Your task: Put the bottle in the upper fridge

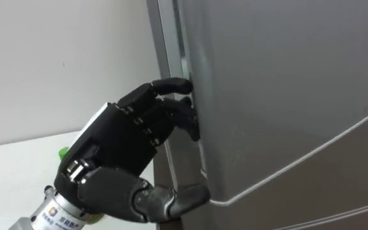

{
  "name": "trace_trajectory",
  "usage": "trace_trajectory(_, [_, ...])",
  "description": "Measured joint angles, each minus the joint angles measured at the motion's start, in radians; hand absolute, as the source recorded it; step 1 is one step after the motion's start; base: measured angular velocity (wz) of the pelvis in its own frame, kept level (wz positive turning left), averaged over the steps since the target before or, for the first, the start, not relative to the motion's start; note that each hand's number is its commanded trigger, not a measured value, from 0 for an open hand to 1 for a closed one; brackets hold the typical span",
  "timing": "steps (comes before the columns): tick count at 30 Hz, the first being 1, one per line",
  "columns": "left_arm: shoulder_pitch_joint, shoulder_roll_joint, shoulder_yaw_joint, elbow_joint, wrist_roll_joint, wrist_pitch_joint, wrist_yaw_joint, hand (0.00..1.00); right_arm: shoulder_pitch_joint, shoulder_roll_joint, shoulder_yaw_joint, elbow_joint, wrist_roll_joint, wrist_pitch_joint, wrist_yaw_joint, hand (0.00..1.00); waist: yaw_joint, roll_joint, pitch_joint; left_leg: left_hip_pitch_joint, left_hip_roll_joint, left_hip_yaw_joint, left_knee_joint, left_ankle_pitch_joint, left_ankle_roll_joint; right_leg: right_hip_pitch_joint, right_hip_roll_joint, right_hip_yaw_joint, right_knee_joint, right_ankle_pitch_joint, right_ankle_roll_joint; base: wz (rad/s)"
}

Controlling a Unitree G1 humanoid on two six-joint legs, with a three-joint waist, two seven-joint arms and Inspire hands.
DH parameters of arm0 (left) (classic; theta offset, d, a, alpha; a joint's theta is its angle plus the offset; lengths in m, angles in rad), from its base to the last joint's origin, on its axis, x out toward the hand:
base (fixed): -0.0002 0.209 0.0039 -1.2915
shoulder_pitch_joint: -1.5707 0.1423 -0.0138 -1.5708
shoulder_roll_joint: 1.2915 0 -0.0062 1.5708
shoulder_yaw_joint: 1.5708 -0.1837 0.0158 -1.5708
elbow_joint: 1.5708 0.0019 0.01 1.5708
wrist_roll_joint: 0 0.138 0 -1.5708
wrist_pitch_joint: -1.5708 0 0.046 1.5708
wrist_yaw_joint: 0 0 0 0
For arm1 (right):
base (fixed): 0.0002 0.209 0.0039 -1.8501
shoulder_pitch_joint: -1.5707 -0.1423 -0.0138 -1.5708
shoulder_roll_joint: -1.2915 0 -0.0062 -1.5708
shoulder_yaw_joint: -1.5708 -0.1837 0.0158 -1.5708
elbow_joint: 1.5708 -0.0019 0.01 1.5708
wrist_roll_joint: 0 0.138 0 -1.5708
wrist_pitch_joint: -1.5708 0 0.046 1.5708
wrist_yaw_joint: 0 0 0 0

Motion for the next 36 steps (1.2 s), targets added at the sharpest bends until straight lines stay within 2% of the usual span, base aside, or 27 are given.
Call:
trace_trajectory(5, [0.000,0.010,-0.027,-0.013,-0.018,0.000,-0.068,0.00,0.000,-0.003,-0.001,0.000,0.000,-0.001,0.000,0.00,-0.007,0.002,-0.0012,0.001,0.000,0.000,-0.002,0.001,-0.001,0.002,0.000,0.000,0.000,0.000,0.000,0.00])
trace_trajectory(9, [0.000,0.030,-0.068,-0.016,-0.021,0.003,-0.117,0.00,-0.003,-0.003,-0.002,0.000,0.001,-0.003,0.009,0.00,-0.025,0.001,-0.0012,0.002,0.000,0.000,-0.003,0.001,-0.001,0.001,0.000,0.002,0.000,0.000,0.000,-0.01])
trace_trajectory(11, [0.000,0.035,-0.084,-0.016,-0.019,0.016,-0.140,0.00,-0.004,-0.003,-0.003,0.000,0.001,-0.003,0.011,0.00,-0.028,0.001,-0.0013,0.002,0.000,0.001,-0.003,0.002,-0.002,-0.008,0.000,0.003,0.000,0.000,0.000,-0.02])
trace_trajectory(16, [0.000,0.069,-0.111,-0.017,-0.018,0.035,-0.190,0.00,-0.009,-0.002,-0.008,0.000,0.001,-0.004,0.020,0.00,-0.046,-0.001,-0.0010,0.003,0.000,0.002,-0.014,0.009,-0.003,-0.014,0.000,0.004,-0.003,0.000,0.000,0.00])
trace_trajectory(24, [-0.002,0.074,-0.133,-0.017,-0.016,0.051,-0.218,0.00,-0.010,-0.002,-0.007,0.001,0.003,-0.008,0.020,0.00,-0.051,-0.004,-0.0004,0.010,0.000,0.017,-0.018,0.010,-0.004,-0.016,0.000,0.021,-0.014,0.000,0.000,-0.06])
trace_trajectory(36, [-0.002,0.075,-0.151,-0.017,-0.017,0.063,-0.215,0.00,-0.010,-0.002,-0.006,0.000,0.006,-0.010,0.018,0.00,-0.053,-0.006,0.0007,0.011,0.000,0.020,-0.019,0.010,-0.004,-0.016,0.000,0.028,-0.016,0.000,0.000,0.00])
